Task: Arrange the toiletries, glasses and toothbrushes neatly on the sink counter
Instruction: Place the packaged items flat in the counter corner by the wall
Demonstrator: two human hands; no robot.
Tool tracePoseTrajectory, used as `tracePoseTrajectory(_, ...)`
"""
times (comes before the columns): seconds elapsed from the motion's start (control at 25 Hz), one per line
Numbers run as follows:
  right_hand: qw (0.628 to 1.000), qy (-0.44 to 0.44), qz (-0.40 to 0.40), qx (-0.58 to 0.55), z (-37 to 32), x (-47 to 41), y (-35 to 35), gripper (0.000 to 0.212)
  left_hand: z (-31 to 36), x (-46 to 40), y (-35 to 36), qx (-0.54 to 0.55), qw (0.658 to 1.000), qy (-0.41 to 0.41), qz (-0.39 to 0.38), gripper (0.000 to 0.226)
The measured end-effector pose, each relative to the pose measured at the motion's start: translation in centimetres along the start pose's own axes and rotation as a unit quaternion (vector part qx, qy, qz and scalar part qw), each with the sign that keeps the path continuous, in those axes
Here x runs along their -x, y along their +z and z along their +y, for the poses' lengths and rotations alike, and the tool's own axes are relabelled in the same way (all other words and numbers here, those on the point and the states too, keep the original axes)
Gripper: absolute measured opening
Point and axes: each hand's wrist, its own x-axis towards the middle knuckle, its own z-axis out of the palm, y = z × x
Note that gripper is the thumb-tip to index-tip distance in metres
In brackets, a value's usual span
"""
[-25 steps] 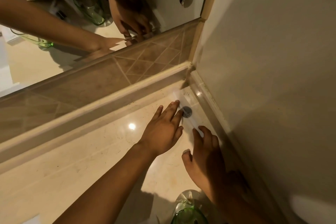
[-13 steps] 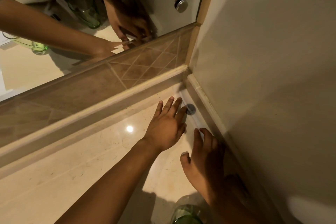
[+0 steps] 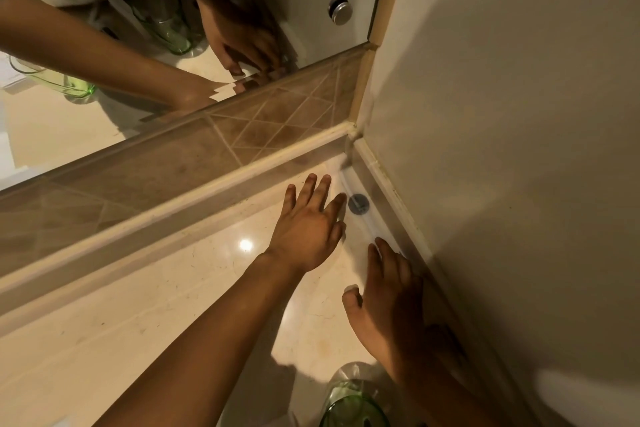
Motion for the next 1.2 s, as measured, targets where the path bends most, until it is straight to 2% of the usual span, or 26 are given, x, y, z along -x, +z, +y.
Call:
tracePoseTrajectory(0.28, 0.999, -0.016, -0.022, -0.04, 0.2, 0.9, -2.3, 0.065, 0.6, 1.5, -0.9, 0.01, 1.0, -0.011, -0.015, 0.061)
tracePoseTrajectory(0.4, 0.996, -0.059, -0.018, -0.066, 1.4, 2.8, -4.0, 0.053, 1.6, 4.7, -2.2, 0.046, 0.998, -0.03, -0.011, 0.063)
tracePoseTrajectory(0.48, 0.99, -0.072, -0.004, -0.121, 2.4, 4.6, -4.3, 0.047, 2.6, 7.5, -3.6, 0.096, 0.995, -0.04, 0.009, 0.06)
tracePoseTrajectory(0.56, 0.98, -0.06, -0.018, -0.188, 3.7, 6.7, -4.8, 0.041, 3.9, 10.9, -4.6, 0.15, 0.987, -0.044, 0.042, 0.046)
tracePoseTrajectory(0.68, 0.963, -0.06, -0.008, -0.262, 5.9, 10.6, -5.6, 0.025, 6.1, 17.0, -5.6, 0.206, 0.966, -0.072, 0.135, 0.028)
tracePoseTrajectory(0.76, 0.959, -0.037, -0.01, -0.281, 7.3, 12.8, -6.0, 0.015, 8.2, 21.4, -5.9, 0.229, 0.951, -0.091, 0.187, 0.022)
tracePoseTrajectory(0.88, 0.961, 0.017, -0.05, -0.272, 8.9, 16.8, -5.3, 0.017, 12.5, 28.5, -5.2, 0.259, 0.932, -0.082, 0.241, 0.013)
tracePoseTrajectory(1.0, 0.956, 0.084, -0.102, -0.263, 10.1, 20.1, -4.2, 0.027, 16.8, 33.2, -1.9, 0.348, 0.916, -0.076, 0.182, 0.011)
tracePoseTrajectory(1.12, 0.943, 0.135, -0.141, -0.271, 10.7, 22.7, -3.3, 0.038, 19.4, 33.9, 2.9, 0.435, 0.891, -0.128, 0.037, 0.023)
tracePoseTrajectory(1.16, 0.936, 0.151, -0.15, -0.28, 10.9, 23.2, -3.0, 0.041, 20.0, 33.5, 4.5, 0.47, 0.869, -0.151, -0.015, 0.03)
tracePoseTrajectory(1.2, 0.931, 0.161, -0.156, -0.287, 11.0, 23.5, -2.7, 0.041, 20.5, 32.9, 5.7, 0.525, 0.826, -0.195, -0.061, 0.035)
